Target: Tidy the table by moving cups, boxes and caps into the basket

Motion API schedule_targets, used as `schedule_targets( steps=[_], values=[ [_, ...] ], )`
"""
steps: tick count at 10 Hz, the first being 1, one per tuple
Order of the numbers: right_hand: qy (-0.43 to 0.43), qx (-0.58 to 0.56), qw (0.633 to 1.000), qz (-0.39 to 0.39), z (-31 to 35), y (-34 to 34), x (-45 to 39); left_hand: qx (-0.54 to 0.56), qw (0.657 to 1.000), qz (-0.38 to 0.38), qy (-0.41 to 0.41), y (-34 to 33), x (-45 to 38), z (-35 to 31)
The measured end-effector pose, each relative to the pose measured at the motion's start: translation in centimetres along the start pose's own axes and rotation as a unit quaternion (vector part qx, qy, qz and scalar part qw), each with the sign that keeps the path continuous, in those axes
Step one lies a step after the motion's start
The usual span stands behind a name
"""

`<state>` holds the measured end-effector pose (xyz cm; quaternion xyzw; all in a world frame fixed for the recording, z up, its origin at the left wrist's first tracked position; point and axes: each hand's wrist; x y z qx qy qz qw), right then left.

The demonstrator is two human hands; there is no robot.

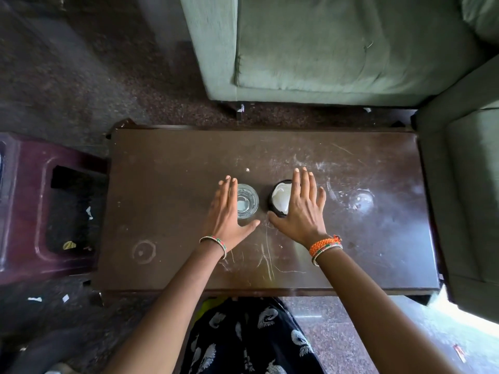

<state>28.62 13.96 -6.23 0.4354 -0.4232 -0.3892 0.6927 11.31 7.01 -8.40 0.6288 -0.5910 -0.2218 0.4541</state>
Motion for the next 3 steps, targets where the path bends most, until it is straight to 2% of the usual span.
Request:
schedule_targets(
  steps=[1,3],
  values=[
    [0.021,-0.003,0.998,-0.062,1.5,2.0,1.7,-0.056,0.996,-0.056,-0.038,1.7,2.1,-1.8],
    [0.06,0.046,0.984,-0.159,3.8,8.3,8.4,-0.06,0.979,-0.137,-0.14,7.6,7.2,-7.3]
  ],
)
Point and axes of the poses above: each hand's wrist, its own x-axis away from the middle knuckle, its own y-axis out of the back of the hand, z = x × y, and after that the axes turned 2 degrees about y, right-handed
